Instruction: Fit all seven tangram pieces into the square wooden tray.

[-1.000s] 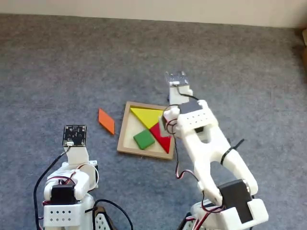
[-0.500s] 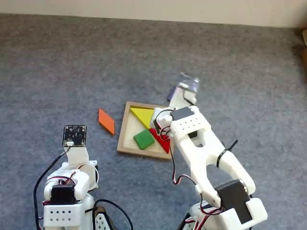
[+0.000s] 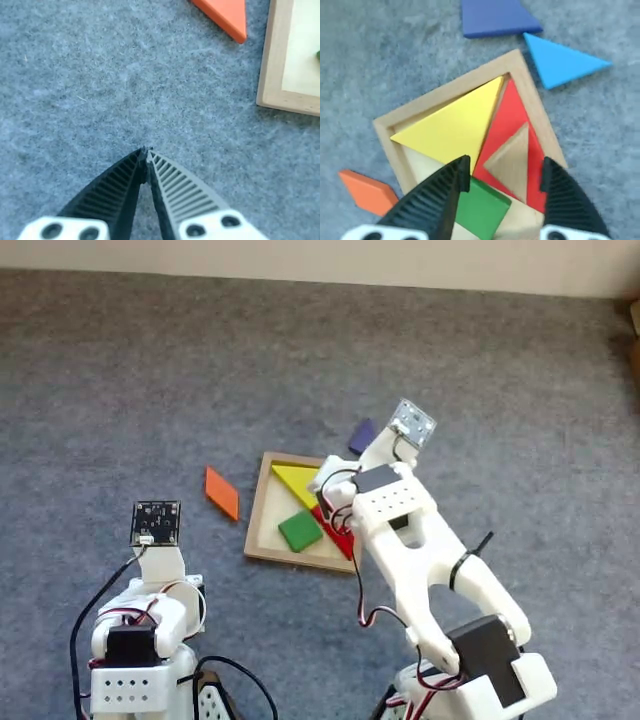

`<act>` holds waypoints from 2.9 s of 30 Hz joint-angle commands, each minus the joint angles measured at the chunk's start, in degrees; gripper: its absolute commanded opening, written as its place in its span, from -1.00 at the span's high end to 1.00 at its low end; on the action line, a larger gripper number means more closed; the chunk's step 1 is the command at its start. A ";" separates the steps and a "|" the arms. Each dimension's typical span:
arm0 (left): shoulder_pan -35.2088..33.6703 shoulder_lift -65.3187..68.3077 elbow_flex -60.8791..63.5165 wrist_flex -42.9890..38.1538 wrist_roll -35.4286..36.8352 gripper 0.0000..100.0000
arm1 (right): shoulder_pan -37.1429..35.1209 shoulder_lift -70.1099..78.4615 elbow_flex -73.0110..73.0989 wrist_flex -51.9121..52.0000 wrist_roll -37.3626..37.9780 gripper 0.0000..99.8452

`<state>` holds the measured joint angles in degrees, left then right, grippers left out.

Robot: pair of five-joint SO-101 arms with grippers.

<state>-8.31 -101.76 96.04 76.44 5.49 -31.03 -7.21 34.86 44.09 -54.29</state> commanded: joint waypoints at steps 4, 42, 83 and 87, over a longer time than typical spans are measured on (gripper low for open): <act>-1.01 -2.86 1.10 0.09 -0.44 0.99 | -2.68 -3.74 -0.66 -1.45 -0.09 0.47; -1.01 -2.86 1.10 0.09 -0.44 0.99 | 6.29 5.85 -7.78 -2.51 17.05 0.99; -1.01 -2.86 1.10 0.09 -0.44 0.99 | 5.58 8.57 -9.54 -1.27 29.98 0.99; -1.01 -2.86 1.10 0.09 -0.44 0.99 | 2.68 8.57 -6.99 -1.54 30.07 0.99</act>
<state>-8.31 -101.76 96.04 76.44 5.49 -25.76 1.67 27.74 44.09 -25.10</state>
